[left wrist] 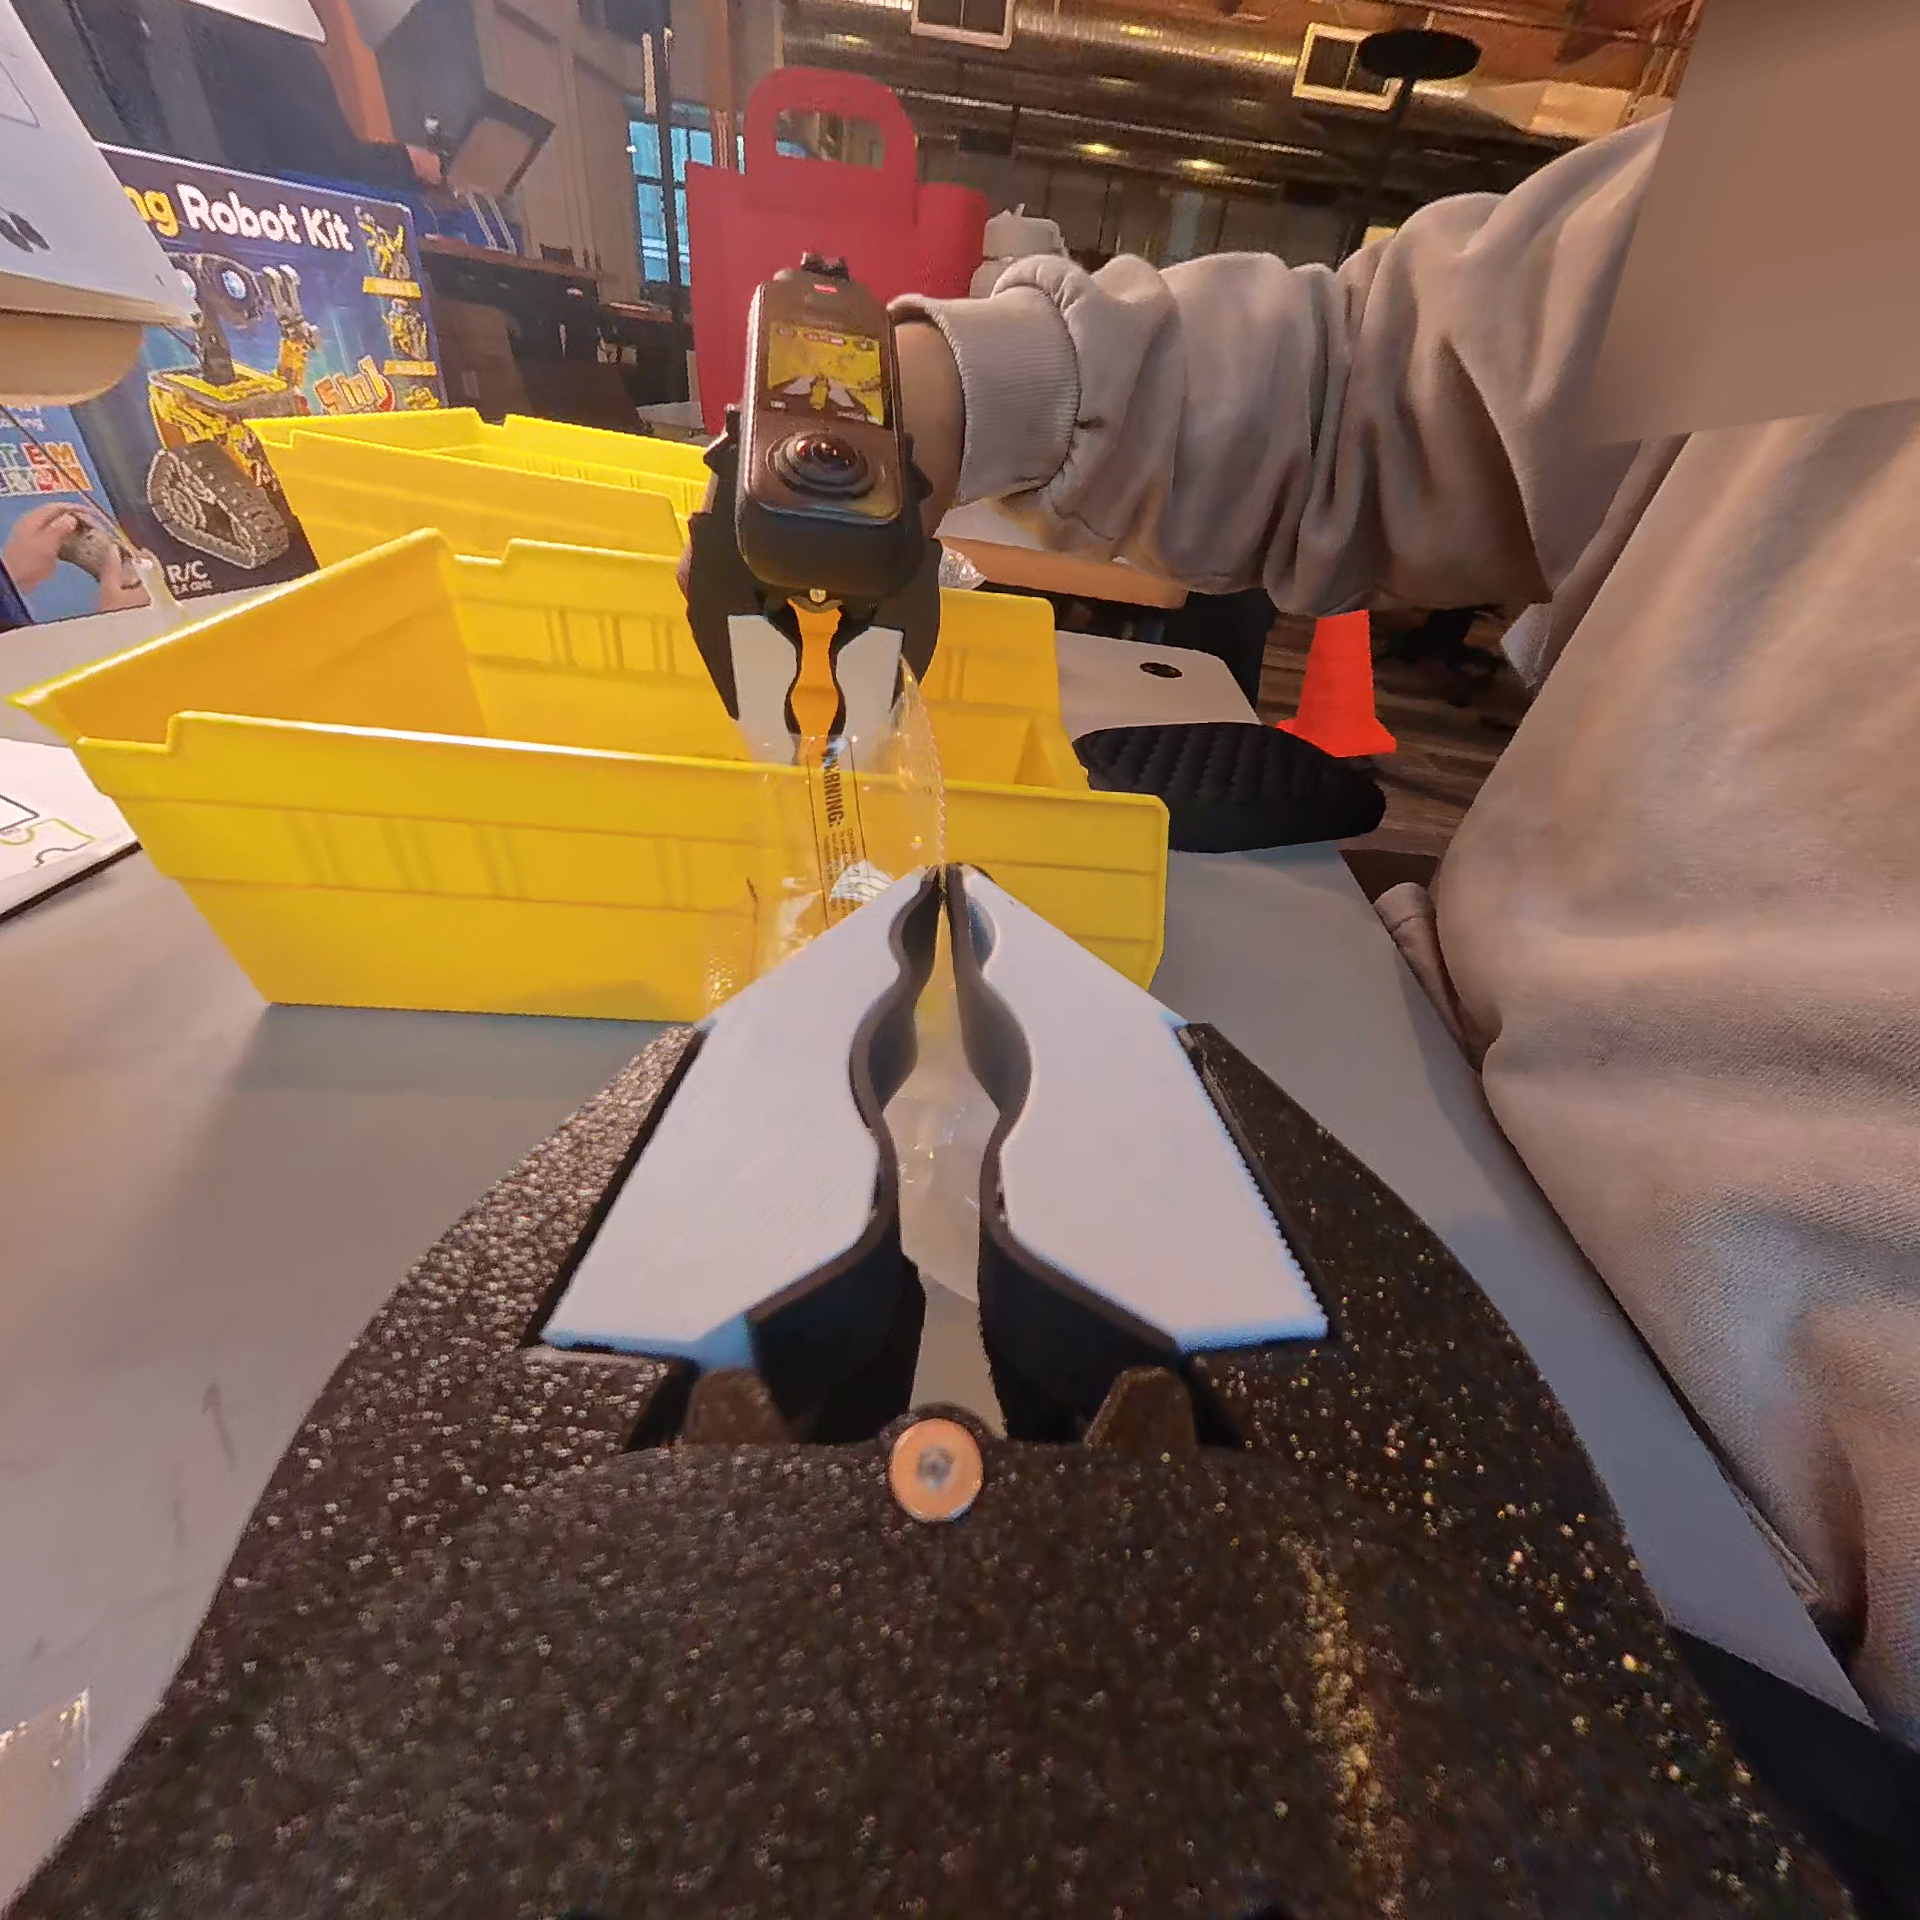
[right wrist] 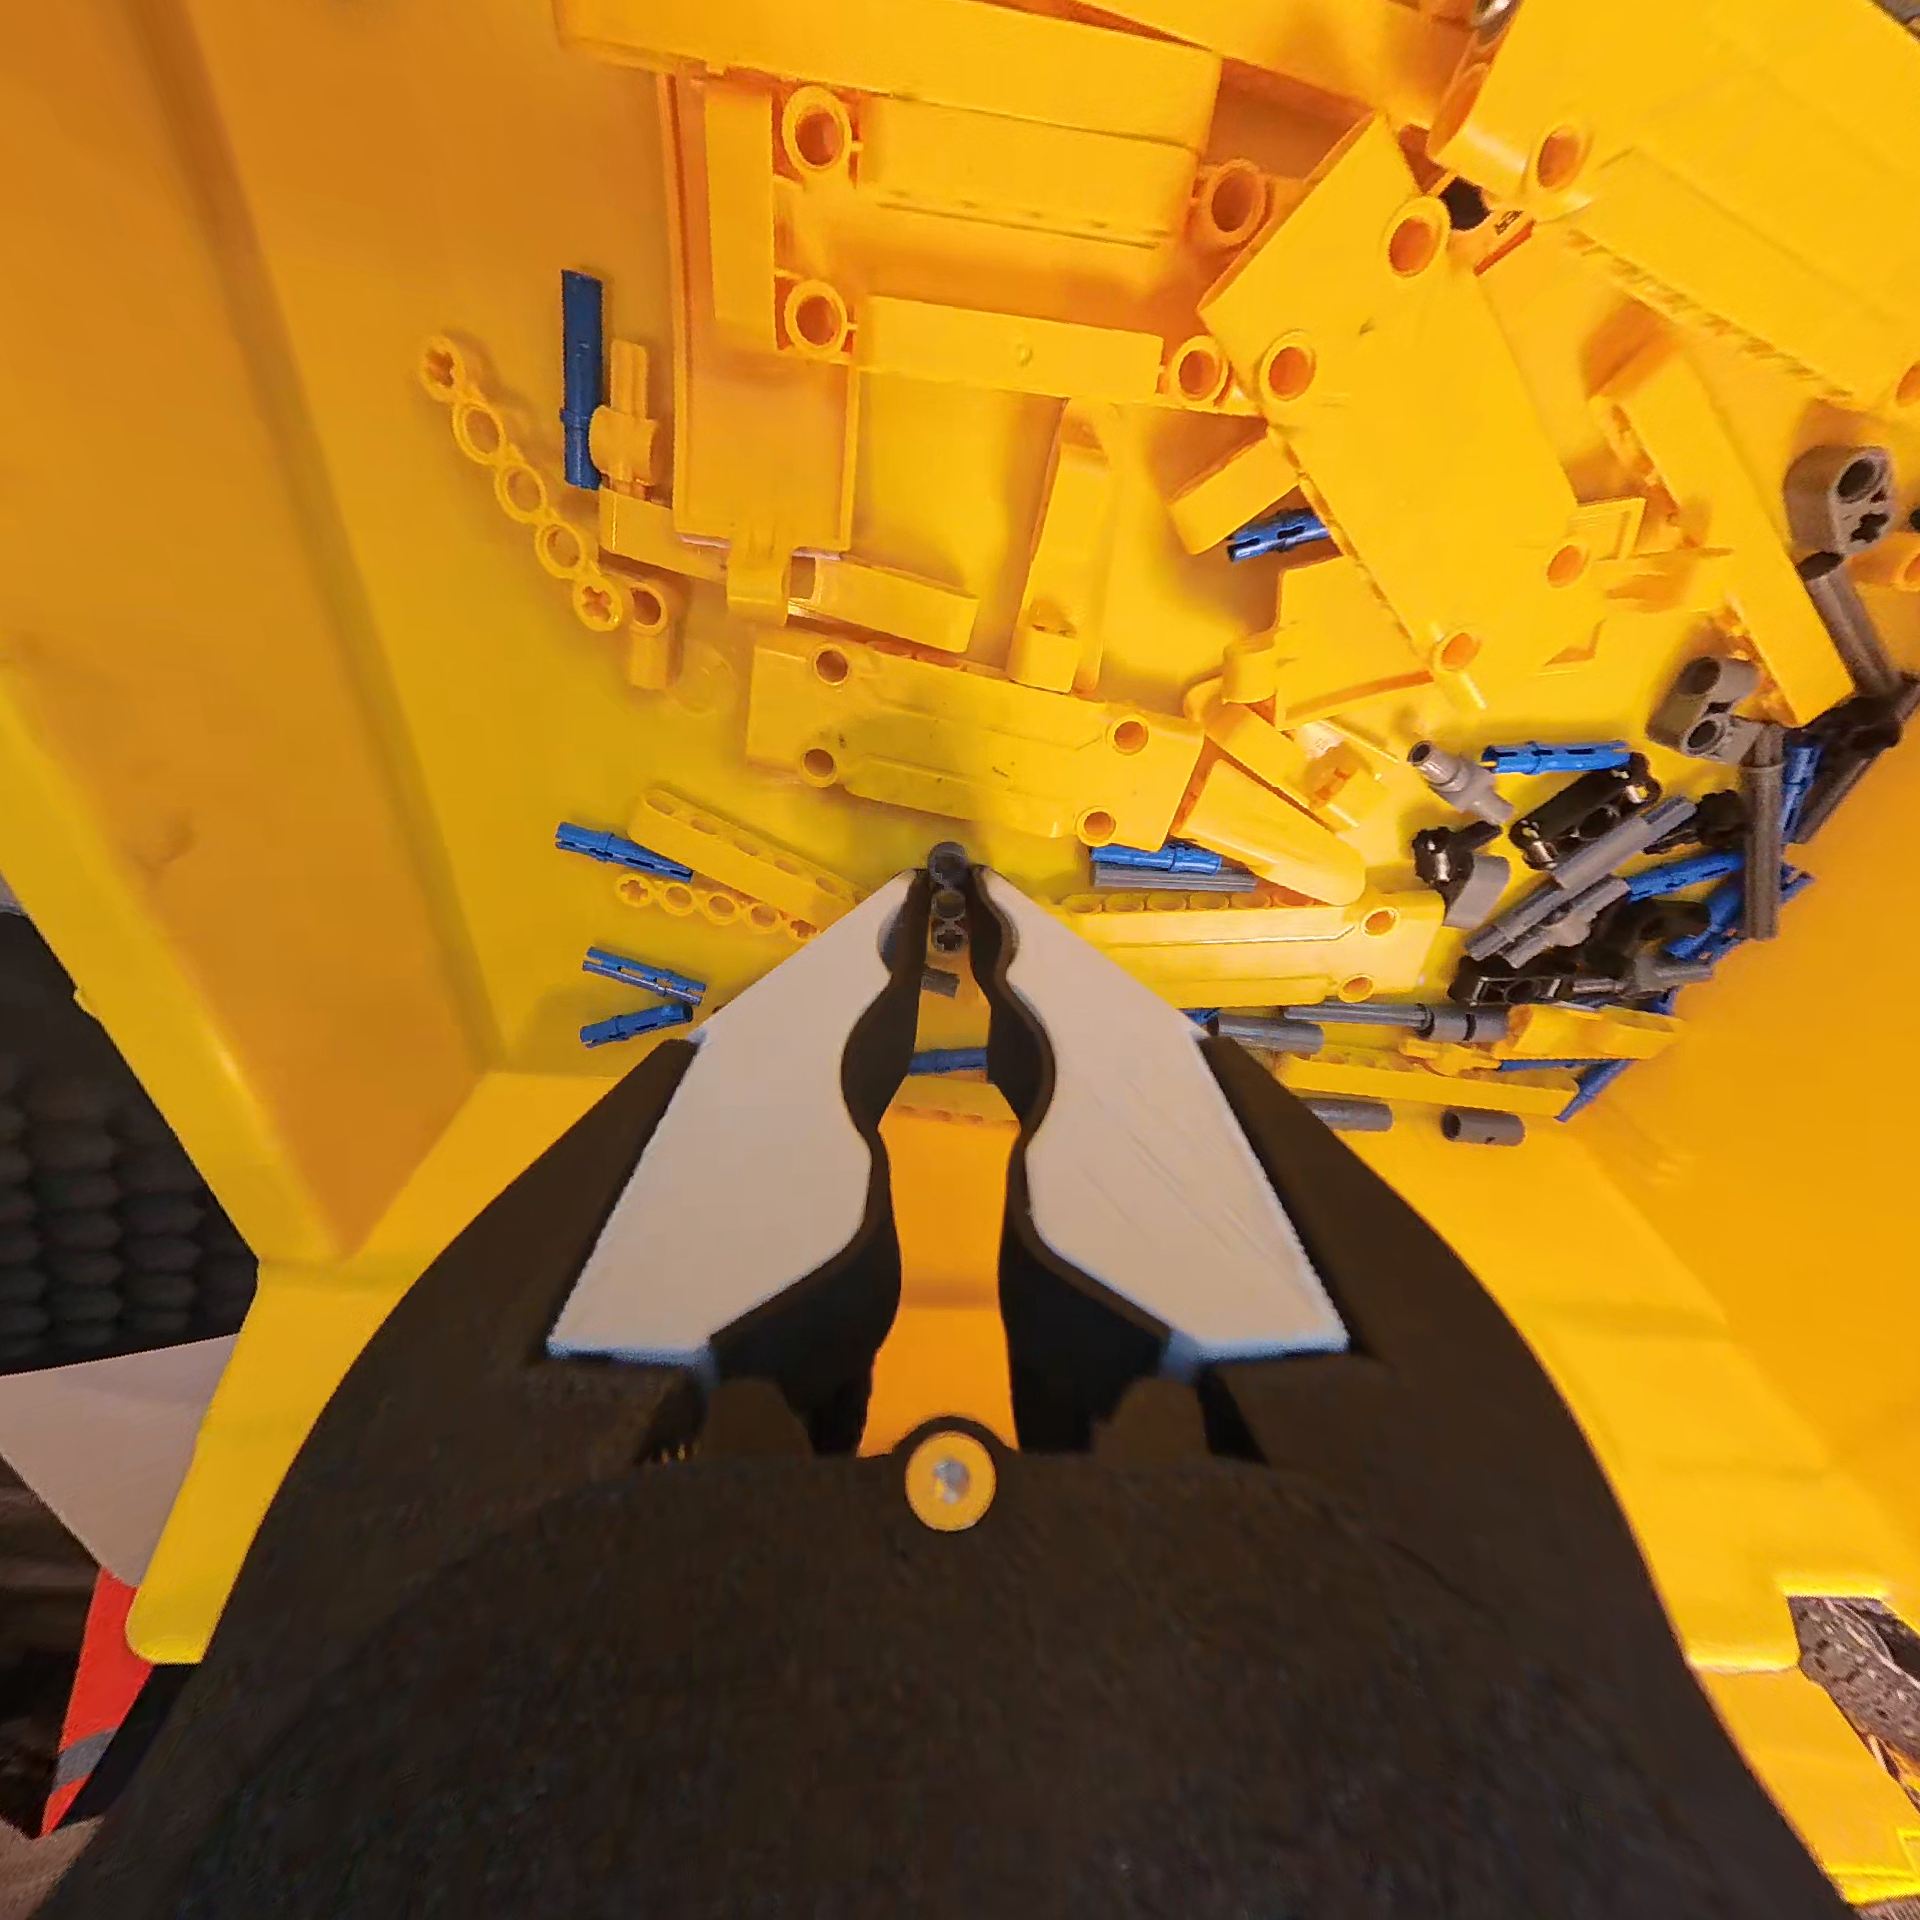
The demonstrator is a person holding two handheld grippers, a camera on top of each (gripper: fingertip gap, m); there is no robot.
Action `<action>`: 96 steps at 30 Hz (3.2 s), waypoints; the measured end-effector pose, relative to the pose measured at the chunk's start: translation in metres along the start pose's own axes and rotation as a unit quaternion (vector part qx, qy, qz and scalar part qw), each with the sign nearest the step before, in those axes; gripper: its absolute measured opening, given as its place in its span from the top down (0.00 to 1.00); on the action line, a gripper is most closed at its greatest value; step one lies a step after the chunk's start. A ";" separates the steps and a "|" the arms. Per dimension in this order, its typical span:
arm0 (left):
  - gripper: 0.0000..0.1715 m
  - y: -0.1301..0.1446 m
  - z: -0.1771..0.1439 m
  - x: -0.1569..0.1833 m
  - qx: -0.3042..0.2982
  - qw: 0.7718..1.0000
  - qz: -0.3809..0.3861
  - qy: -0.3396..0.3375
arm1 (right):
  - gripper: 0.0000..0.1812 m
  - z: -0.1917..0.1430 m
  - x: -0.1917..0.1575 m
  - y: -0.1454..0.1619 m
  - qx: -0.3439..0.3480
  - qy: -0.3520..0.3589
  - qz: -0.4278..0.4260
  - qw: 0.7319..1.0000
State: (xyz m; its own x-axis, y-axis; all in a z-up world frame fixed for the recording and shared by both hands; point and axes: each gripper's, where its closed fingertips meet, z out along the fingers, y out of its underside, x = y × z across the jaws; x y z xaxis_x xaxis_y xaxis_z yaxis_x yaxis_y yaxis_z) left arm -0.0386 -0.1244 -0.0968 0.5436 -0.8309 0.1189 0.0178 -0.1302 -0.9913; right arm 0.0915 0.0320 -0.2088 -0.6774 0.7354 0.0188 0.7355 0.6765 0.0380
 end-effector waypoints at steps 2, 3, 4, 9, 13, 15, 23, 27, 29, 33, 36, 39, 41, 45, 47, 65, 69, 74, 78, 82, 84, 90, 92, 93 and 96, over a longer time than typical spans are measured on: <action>1.00 -0.006 -0.002 0.003 0.016 1.000 0.000 0.010 | 0.97 -0.002 -0.002 0.000 0.008 -0.004 0.000 1.000; 1.00 -0.009 -0.003 0.005 0.025 1.000 0.000 0.016 | 0.97 -0.007 -0.003 -0.004 0.027 -0.008 0.005 1.000; 1.00 -0.012 -0.005 0.007 0.034 0.999 0.000 0.022 | 0.97 -0.016 -0.004 -0.011 0.056 -0.013 0.012 0.998; 1.00 -0.027 -0.010 0.015 0.076 0.996 -0.001 0.045 | 0.97 -0.115 -0.006 -0.092 0.318 -0.004 -0.004 0.948; 1.00 -0.033 -0.013 0.018 0.092 0.994 -0.001 0.053 | 0.97 -0.157 -0.019 -0.149 0.431 -0.002 -0.045 0.901; 1.00 -0.034 -0.013 0.020 0.094 0.994 0.001 0.056 | 0.96 -0.148 -0.014 -0.161 0.420 0.030 -0.055 0.905; 1.00 -0.044 -0.019 0.021 0.120 0.991 0.002 0.062 | 0.88 -0.148 -0.015 -0.146 0.460 -0.010 -0.034 0.887; 1.00 -0.055 -0.025 0.026 0.151 0.986 -0.002 0.075 | 0.83 -0.124 -0.015 -0.141 0.448 -0.017 -0.022 0.893; 1.00 -0.059 -0.028 0.028 0.164 0.983 -0.003 0.081 | 0.84 -0.116 -0.016 -0.149 0.452 -0.014 -0.026 0.892; 1.00 -0.061 -0.032 0.023 0.173 0.982 -0.007 0.070 | 1.00 -0.127 -0.023 -0.156 0.472 -0.014 -0.052 0.880; 1.00 -0.052 -0.031 0.007 0.148 0.989 -0.013 0.026 | 1.00 -0.145 -0.022 -0.146 0.476 -0.012 -0.047 0.878; 0.96 -0.038 -0.026 -0.008 0.102 0.994 -0.021 -0.017 | 1.00 -0.151 -0.019 -0.134 0.466 0.001 -0.030 0.884; 0.94 -0.028 -0.019 -0.013 0.072 0.996 -0.038 -0.025 | 1.00 -0.147 -0.020 -0.131 0.463 -0.004 -0.016 0.886; 0.93 -0.014 -0.011 -0.014 0.033 0.998 -0.034 -0.031 | 1.00 -0.139 -0.021 -0.131 0.462 -0.001 -0.008 0.887; 0.94 -0.013 -0.011 -0.013 0.027 0.999 -0.032 -0.032 | 1.00 -0.140 -0.020 -0.132 0.462 0.004 -0.007 0.887; 0.95 -0.022 -0.014 -0.010 0.028 0.998 -0.001 -0.052 | 1.00 -0.173 -0.019 -0.138 0.501 0.036 -0.013 0.865; 1.00 -0.023 -0.013 -0.006 0.026 0.999 0.009 -0.045 | 1.00 -0.173 -0.017 -0.138 0.505 0.037 -0.008 0.862; 1.00 -0.037 -0.019 -0.001 0.053 0.997 0.032 -0.047 | 0.89 -0.173 -0.008 -0.108 0.485 0.042 0.023 0.873; 1.00 -0.041 -0.023 -0.005 0.055 0.996 0.039 -0.065 | 0.88 -0.115 -0.005 -0.037 0.279 0.027 0.059 0.958; 1.00 -0.039 -0.026 -0.014 0.050 0.994 0.042 -0.092 | 0.87 -0.039 -0.016 0.022 0.040 -0.004 0.054 0.998; 1.00 -0.039 -0.027 -0.016 0.051 0.993 0.041 -0.097 | 0.87 -0.023 -0.016 0.026 -0.003 0.002 0.036 0.999; 1.00 -0.033 -0.025 -0.017 0.043 0.994 0.038 -0.094 | 0.86 -0.004 -0.011 0.026 -0.054 0.003 0.034 0.998; 1.00 -0.033 -0.024 -0.016 0.041 0.994 0.038 -0.091 | 0.86 -0.001 -0.011 0.023 -0.052 -0.002 0.038 0.998; 1.00 -0.032 -0.023 -0.016 0.040 0.994 0.038 -0.090 | 0.87 -0.001 -0.012 0.024 -0.060 -0.004 0.038 0.997; 1.00 -0.031 -0.022 -0.015 0.037 0.995 0.038 -0.087 | 0.92 0.001 -0.011 0.026 -0.067 -0.005 0.036 0.997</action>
State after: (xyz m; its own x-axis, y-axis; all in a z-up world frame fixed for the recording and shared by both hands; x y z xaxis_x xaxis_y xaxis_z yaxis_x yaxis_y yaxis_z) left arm -0.0657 -0.1199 -0.0665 0.6832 -0.7292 0.0381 0.0298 -0.0244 -0.9993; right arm 0.1181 0.0414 -0.2089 -0.6224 0.7825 0.0174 0.7730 0.6110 0.1708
